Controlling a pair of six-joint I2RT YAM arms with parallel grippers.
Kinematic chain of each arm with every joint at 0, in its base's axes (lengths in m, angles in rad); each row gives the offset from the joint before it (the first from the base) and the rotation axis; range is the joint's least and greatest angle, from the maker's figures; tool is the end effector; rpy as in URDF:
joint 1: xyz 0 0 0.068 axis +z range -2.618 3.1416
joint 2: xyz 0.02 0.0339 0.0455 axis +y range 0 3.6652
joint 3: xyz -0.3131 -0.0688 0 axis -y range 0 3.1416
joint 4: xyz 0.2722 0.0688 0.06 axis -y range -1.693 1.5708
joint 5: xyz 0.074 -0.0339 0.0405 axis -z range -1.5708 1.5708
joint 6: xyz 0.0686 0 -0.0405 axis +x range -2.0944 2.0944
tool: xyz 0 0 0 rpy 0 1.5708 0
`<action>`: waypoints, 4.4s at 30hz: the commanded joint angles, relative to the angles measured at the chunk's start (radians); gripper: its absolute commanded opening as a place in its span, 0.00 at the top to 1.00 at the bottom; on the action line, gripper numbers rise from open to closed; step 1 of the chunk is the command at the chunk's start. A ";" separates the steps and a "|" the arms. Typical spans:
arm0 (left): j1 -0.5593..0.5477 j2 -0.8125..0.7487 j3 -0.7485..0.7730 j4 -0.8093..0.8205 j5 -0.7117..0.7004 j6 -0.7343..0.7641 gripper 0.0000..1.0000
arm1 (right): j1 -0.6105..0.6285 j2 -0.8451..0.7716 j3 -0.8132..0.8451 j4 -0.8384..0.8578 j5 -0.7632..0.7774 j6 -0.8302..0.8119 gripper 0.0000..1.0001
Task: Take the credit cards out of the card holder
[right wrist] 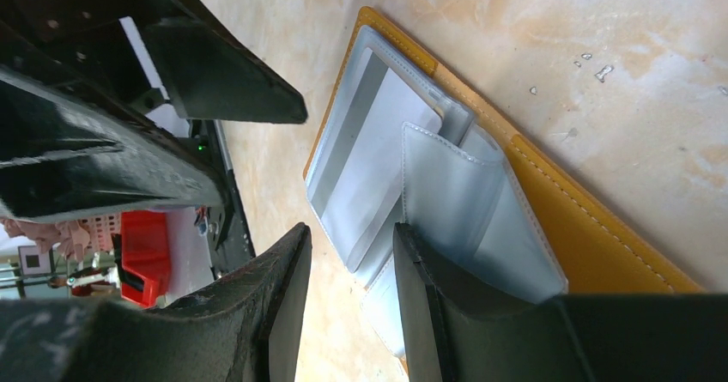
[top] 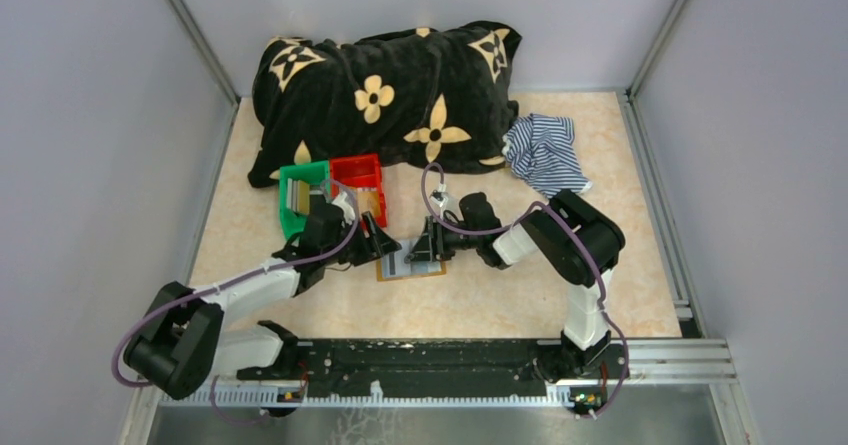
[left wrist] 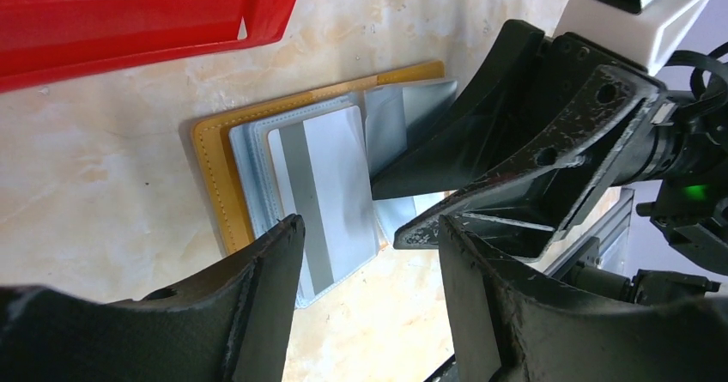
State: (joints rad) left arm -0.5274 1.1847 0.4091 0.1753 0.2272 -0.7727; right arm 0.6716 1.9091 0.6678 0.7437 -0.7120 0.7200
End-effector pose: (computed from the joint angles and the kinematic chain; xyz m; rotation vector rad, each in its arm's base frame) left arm 0.2123 -0.1415 0.1763 -0.1455 2.3230 -0.9525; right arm 0.2691 0.2712 0.1106 -0.4493 2.2932 1.5211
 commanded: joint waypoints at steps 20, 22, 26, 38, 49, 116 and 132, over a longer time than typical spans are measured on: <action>0.003 0.146 -0.054 0.114 0.045 -0.008 0.35 | 0.016 0.053 -0.001 -0.028 0.006 -0.010 0.60; 0.004 0.168 -0.055 0.128 0.055 -0.011 0.35 | 0.016 0.051 0.000 -0.016 0.002 -0.002 0.66; 0.004 0.205 -0.060 0.158 0.066 -0.014 0.35 | 0.016 0.043 0.002 -0.012 -0.003 0.002 0.75; 0.004 0.263 -0.086 0.208 0.075 -0.016 0.35 | 0.018 0.072 0.001 0.151 -0.042 0.094 0.67; 0.003 0.248 -0.097 0.252 0.095 -0.005 0.37 | 0.017 0.107 0.008 0.180 -0.043 0.108 0.66; 0.014 -0.121 -0.100 0.041 0.002 0.140 0.38 | 0.023 0.077 0.008 0.160 -0.026 0.113 0.79; 0.015 0.018 -0.173 0.276 0.107 0.087 0.38 | 0.024 0.085 0.008 0.168 -0.027 0.118 0.78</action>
State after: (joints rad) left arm -0.5106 1.1576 0.2646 0.3618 0.3080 -0.6739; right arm 0.6788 2.0186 0.6754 0.9085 -0.7498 0.8589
